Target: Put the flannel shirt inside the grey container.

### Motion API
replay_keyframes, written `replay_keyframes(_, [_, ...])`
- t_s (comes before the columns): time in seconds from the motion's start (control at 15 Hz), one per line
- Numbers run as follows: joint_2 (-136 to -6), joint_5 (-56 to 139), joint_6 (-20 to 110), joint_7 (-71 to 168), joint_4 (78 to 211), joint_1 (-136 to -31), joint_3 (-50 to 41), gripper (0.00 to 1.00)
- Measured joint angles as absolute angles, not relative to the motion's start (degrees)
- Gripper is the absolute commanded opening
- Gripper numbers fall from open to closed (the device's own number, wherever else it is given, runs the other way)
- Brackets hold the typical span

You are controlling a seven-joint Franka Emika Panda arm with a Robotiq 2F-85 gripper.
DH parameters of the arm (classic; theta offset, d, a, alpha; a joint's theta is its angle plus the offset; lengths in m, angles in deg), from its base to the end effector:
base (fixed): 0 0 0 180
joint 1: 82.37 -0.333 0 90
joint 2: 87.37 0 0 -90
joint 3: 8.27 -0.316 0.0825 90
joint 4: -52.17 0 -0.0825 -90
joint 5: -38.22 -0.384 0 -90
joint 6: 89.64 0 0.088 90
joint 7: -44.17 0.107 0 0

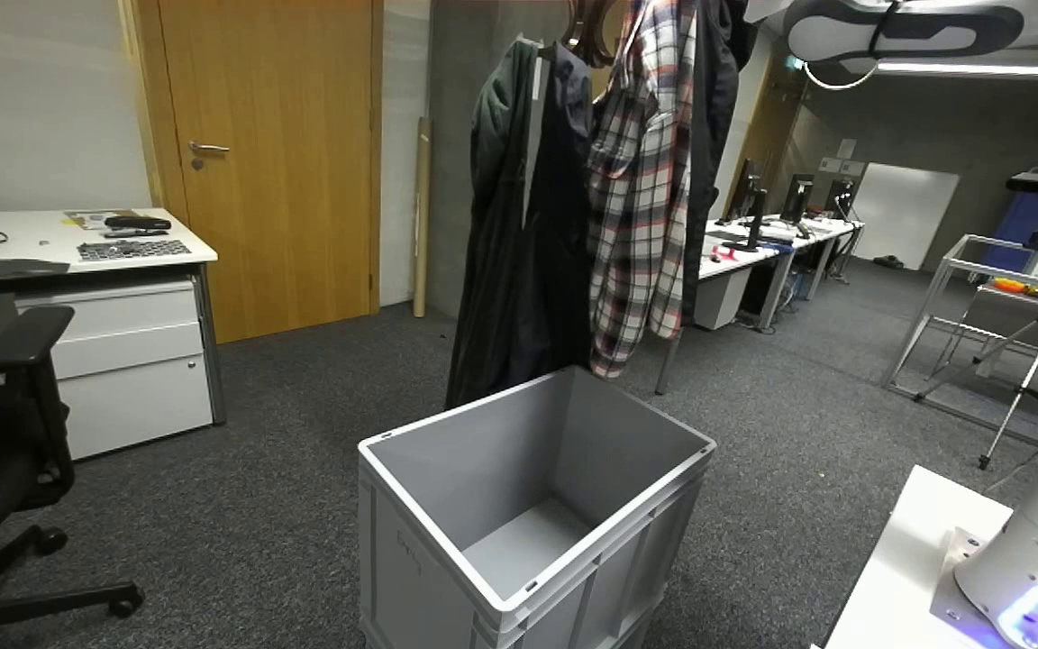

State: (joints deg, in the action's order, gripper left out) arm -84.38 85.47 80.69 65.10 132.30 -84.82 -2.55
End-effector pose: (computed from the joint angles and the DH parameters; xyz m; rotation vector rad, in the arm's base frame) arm 0.5860 0.0198 0.8328 1.9292 0.2681 1.8604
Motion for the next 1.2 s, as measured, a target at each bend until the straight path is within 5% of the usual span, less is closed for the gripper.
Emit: replay_keyframes(1.2, [-98.82,91.83,80.43,60.97,150.46,-87.48,-5.73,0.01])
